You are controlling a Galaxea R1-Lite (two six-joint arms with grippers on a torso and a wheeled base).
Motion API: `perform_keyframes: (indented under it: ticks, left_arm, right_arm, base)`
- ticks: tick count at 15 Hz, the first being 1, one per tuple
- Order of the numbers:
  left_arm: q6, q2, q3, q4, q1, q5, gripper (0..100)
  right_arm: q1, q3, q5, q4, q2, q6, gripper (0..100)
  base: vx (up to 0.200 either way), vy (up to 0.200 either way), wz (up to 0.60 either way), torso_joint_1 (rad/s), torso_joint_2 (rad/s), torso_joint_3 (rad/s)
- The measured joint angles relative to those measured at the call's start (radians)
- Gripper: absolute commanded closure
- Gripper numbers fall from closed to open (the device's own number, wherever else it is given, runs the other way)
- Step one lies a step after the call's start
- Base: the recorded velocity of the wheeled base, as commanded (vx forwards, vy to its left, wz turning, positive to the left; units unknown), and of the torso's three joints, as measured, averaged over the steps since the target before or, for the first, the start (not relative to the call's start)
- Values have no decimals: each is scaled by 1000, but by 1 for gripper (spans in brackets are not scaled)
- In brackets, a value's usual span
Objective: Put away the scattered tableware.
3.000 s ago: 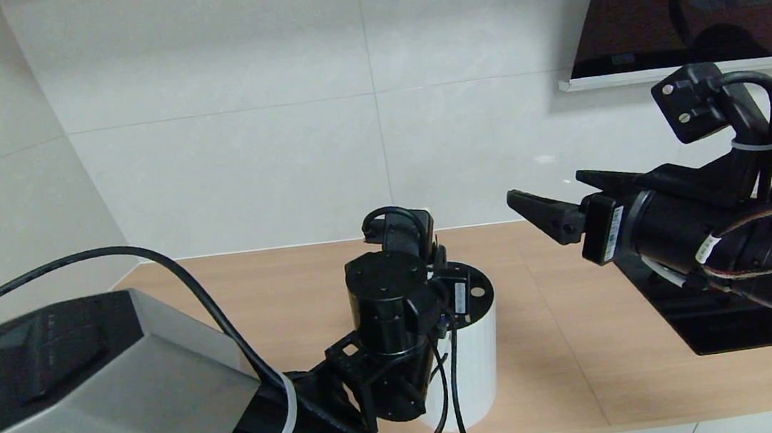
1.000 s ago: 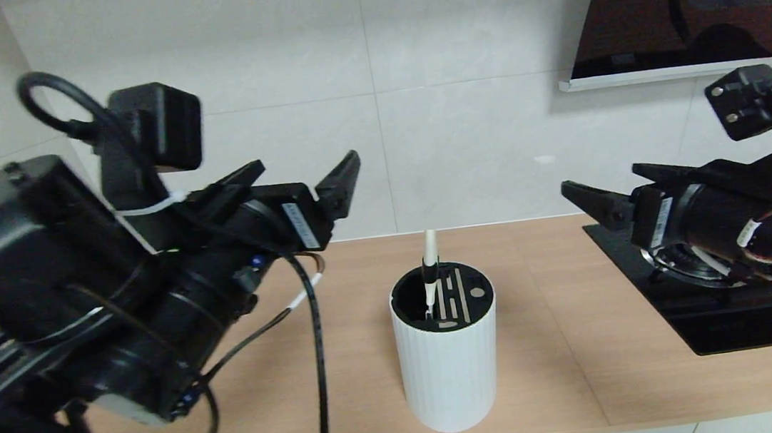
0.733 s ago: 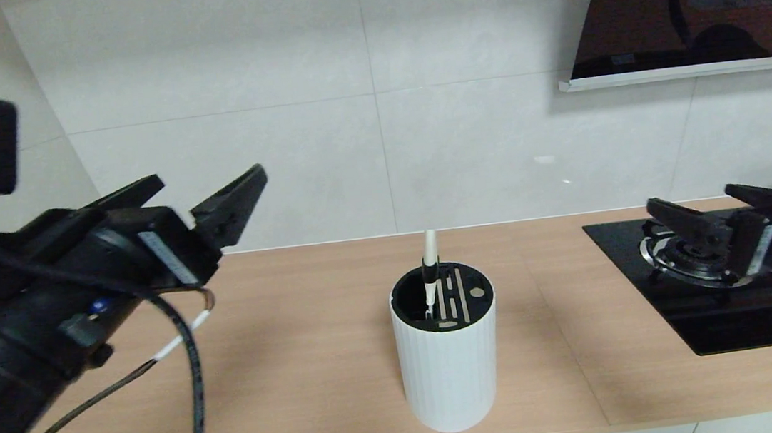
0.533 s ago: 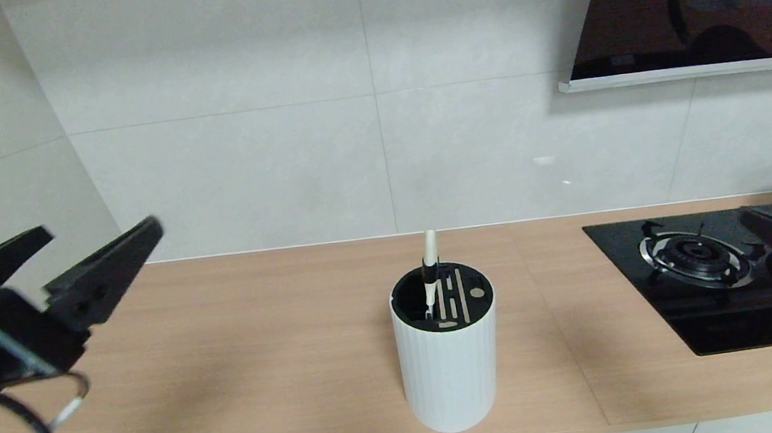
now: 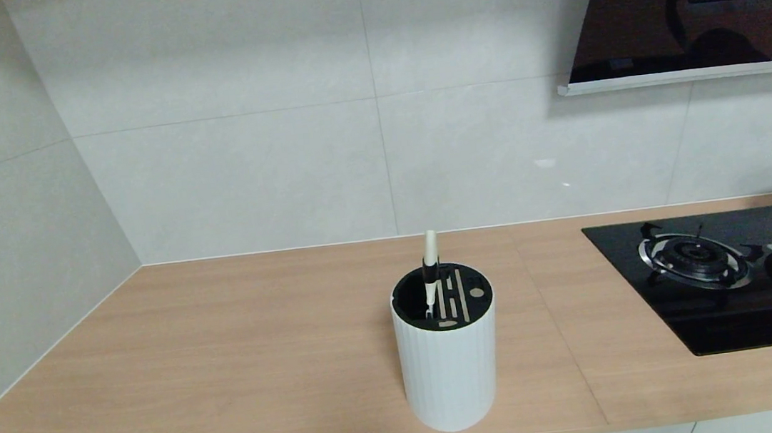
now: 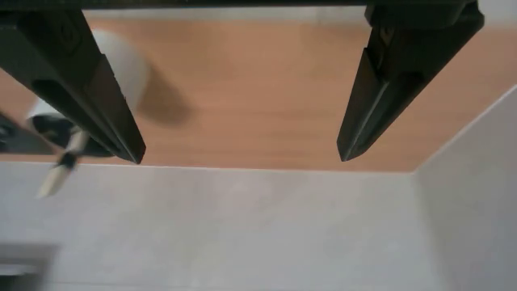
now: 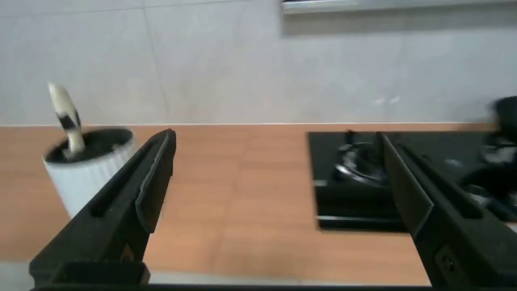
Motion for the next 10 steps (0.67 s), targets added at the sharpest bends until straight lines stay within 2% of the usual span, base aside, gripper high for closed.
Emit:
perform_keyframes:
  ticks: [2,4,6,8,10]
  left_arm:
    - [-8,-89,36,26,75,-9,0]
    - [-11,-150,83,18,159,3,0]
    - [-4,-190,166,8,182,15,0]
    - [32,-217,271,-10,183,-8,0]
    - [46,-232,332,-41,180,-100,0]
  right_arm:
    - [-53,31,-17,53,-113,-17,0]
    - [-69,96,-82,7,-162,-20,0]
    - [-73,181,-88,-55,-185,-24,0]
    - [-74,229,-84,-25,-194,-24,0]
    - [-74,241,-84,54,-197,-23,0]
  base:
    - [0,0,0,0,0,0]
    - [0,0,0,0,0,0]
    - [0,0,0,0,0,0]
    - [0,0,0,0,0,0]
    - [0,0,0,0,0,0]
